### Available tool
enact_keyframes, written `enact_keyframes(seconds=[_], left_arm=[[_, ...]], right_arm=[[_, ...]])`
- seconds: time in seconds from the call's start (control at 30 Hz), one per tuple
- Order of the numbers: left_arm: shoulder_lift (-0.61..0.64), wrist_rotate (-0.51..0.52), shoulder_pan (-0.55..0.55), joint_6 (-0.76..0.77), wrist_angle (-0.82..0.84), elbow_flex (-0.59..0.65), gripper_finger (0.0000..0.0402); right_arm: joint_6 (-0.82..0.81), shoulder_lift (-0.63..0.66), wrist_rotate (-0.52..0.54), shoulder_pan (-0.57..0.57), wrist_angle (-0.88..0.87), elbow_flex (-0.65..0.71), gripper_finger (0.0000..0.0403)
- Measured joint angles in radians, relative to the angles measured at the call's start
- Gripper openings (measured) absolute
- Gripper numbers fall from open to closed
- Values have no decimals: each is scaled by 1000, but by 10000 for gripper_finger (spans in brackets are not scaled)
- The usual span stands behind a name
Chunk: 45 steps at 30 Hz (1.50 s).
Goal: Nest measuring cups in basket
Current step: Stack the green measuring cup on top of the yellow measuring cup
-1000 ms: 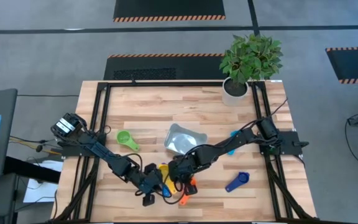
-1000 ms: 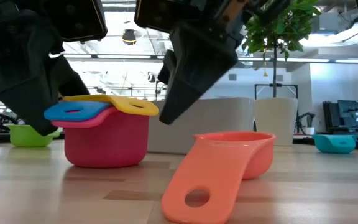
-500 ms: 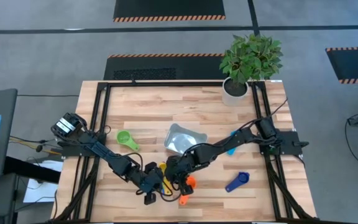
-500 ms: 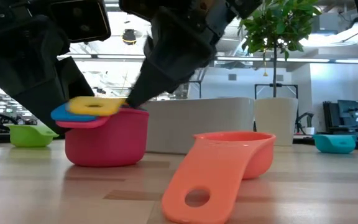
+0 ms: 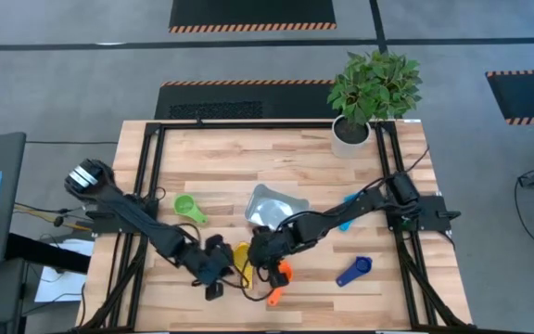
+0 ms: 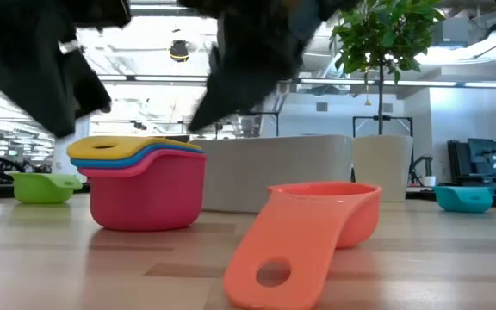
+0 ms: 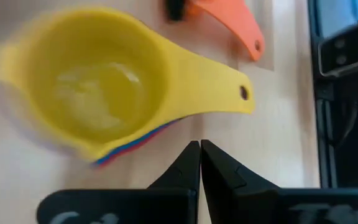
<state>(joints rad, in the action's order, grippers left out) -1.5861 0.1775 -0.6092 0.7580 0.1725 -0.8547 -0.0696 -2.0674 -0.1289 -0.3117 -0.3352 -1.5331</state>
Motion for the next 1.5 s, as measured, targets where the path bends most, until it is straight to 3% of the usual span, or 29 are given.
enact_keyframes(seconds=[0.17, 0.3, 0.4, 0.53, 0.8, 0.93, 1.1, 1.5], left_arm=[[175, 267, -34, 105, 251, 0, 0], [299, 570, -51, 358, 490, 0, 0], [354, 652, -53, 536, 647, 5, 5], [368, 641, -33, 714, 782, 54, 28], [362, 430, 70, 995, 922, 184, 117], [361, 316, 137, 991, 925, 229, 162], [361, 281, 193, 932, 919, 234, 194], [284, 209, 309, 831, 914, 236, 172]], right_arm=[[-5, 136, -2, 9, 190, 122, 16], [-60, 253, 4, 49, 375, 308, 17], [-120, 352, 35, 72, 519, 468, 15], [-178, 485, 84, 79, 605, 661, 18], [-245, 676, 208, 69, 631, 850, 58], [-248, 723, 212, 69, 632, 874, 73], [-247, 728, 214, 56, 630, 884, 87], [-246, 699, 223, 46, 623, 884, 93]])
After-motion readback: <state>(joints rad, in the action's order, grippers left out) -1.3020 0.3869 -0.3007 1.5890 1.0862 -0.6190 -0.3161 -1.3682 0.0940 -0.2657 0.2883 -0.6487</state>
